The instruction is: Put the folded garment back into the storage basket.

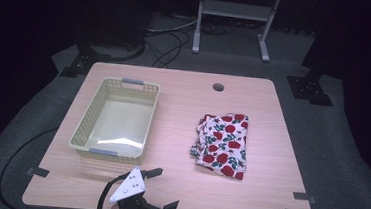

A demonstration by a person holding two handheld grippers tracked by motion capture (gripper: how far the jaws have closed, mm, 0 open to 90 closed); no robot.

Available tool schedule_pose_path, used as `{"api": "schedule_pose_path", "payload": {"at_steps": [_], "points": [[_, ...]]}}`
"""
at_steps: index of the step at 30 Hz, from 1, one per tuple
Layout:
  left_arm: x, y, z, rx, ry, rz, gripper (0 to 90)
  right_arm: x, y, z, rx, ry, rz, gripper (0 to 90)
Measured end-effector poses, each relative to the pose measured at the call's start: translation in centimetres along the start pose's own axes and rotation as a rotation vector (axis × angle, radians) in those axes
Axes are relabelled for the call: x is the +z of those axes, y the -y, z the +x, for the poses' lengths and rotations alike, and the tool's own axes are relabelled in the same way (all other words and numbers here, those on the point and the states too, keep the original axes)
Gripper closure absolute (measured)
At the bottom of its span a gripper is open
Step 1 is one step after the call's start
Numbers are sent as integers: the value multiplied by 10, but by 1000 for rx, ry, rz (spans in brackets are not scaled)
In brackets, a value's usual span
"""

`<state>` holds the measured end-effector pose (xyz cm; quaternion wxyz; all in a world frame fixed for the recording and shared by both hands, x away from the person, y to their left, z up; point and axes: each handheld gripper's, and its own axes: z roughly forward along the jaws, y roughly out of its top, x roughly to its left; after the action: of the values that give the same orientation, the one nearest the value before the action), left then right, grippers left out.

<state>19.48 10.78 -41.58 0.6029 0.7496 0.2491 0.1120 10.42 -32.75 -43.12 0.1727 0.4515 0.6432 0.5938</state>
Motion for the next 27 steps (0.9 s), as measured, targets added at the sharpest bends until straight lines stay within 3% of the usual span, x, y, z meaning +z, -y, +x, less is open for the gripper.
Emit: {"api": "schedule_pose_path", "payload": {"at_steps": [8, 13, 27], "points": [[1, -1, 2, -7, -1, -4, 0, 4, -2, -4, 15, 6, 9, 23], [1, -1, 3, -11, -1, -3, 0, 10, -11, -8, -7, 8, 30, 23], [-2, -1, 6, -23, -5, -18, 0, 56, -39, -21, -39, -39, 66, 23]]}}
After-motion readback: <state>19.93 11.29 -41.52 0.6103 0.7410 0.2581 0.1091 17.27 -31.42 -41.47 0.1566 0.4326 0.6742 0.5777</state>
